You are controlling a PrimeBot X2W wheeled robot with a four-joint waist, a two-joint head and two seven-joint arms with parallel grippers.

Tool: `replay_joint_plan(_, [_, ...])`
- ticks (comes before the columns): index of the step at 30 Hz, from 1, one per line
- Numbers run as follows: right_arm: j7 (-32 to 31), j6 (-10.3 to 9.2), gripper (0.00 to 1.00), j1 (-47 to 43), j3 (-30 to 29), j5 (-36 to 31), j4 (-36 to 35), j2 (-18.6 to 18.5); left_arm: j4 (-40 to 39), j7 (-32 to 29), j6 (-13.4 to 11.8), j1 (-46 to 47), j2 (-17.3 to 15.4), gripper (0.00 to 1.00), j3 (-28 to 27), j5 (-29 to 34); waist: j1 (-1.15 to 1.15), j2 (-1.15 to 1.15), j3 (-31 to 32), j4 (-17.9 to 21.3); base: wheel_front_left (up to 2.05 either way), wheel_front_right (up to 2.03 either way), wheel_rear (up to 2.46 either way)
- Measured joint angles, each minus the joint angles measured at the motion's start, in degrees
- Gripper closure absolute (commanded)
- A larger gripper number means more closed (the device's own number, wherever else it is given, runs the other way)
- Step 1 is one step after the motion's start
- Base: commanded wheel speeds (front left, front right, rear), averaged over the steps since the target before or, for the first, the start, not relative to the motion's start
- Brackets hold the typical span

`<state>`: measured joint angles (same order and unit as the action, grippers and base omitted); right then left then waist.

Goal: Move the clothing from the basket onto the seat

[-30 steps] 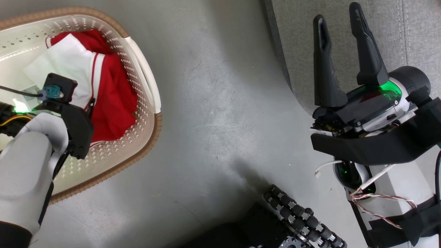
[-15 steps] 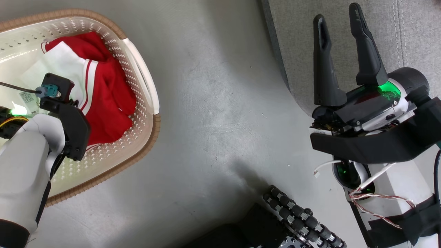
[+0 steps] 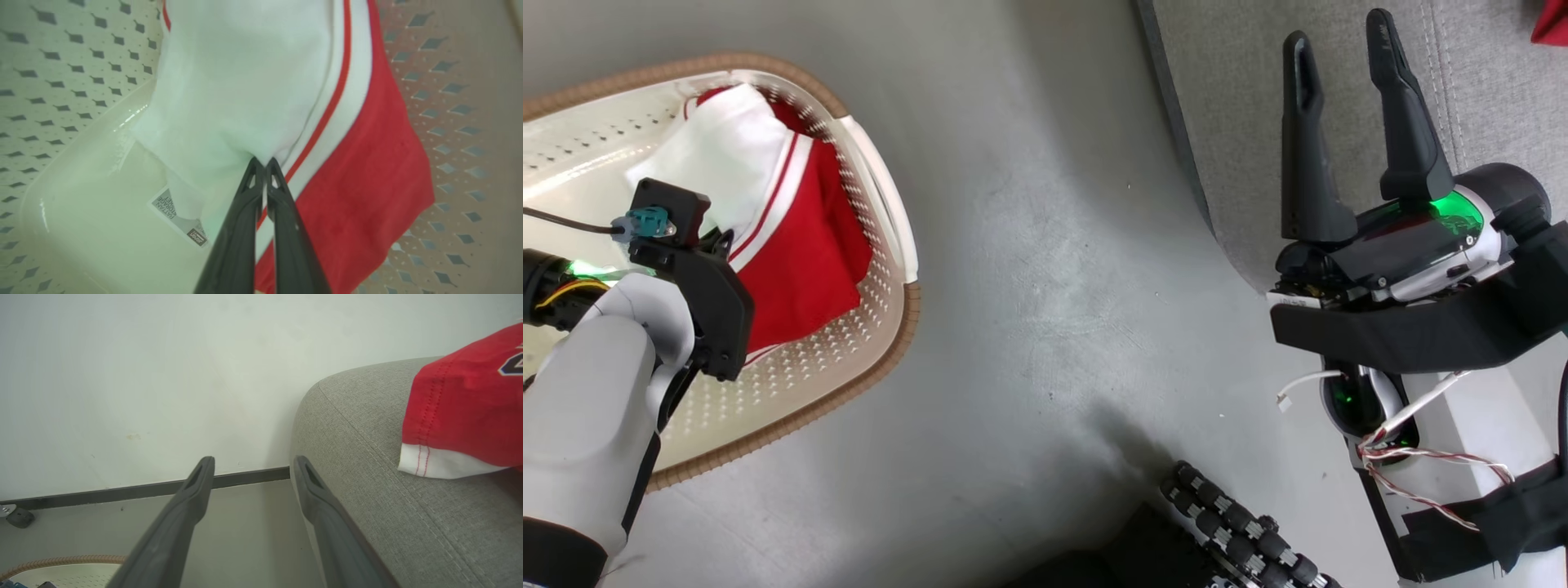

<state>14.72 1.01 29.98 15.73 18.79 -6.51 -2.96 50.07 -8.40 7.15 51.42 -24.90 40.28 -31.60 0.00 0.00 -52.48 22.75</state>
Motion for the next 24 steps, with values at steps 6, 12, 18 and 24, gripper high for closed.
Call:
replay_joint_plan(6, [0.0,0.09,0.0,-0.01,-1.08,-0.16,1.05,0.0,-0.09,2.81,0.0,-0.69,0.78,1.0,0.92,-1.6,0.0,0.0,2.48,-0.96,0.0,0.0,0.0])
replay_joint_plan(12, [-0.01,0.7,0.0,-0.14,-2.63,-0.77,2.13,0.0,-0.29,6.46,0.0,-3.07,1.9,1.0,0.44,-4.87,0.0,0.0,4.98,-1.73,0.0,0.0,0.0])
replay_joint_plan(18, [-0.01,1.6,0.0,-1.31,-4.59,-1.18,3.82,-0.01,-1.1,10.18,0.0,-5.65,3.42,1.0,0.67,-7.79,0.0,0.0,8.41,-2.81,0.0,0.0,0.0])
replay_joint_plan(24, [-0.01,2.56,0.0,-1.56,-5.72,-1.63,4.85,-0.23,-2.57,13.16,0.0,-7.88,3.7,1.0,1.93,-10.11,0.0,0.0,12.21,-3.94,0.0,0.0,0.0])
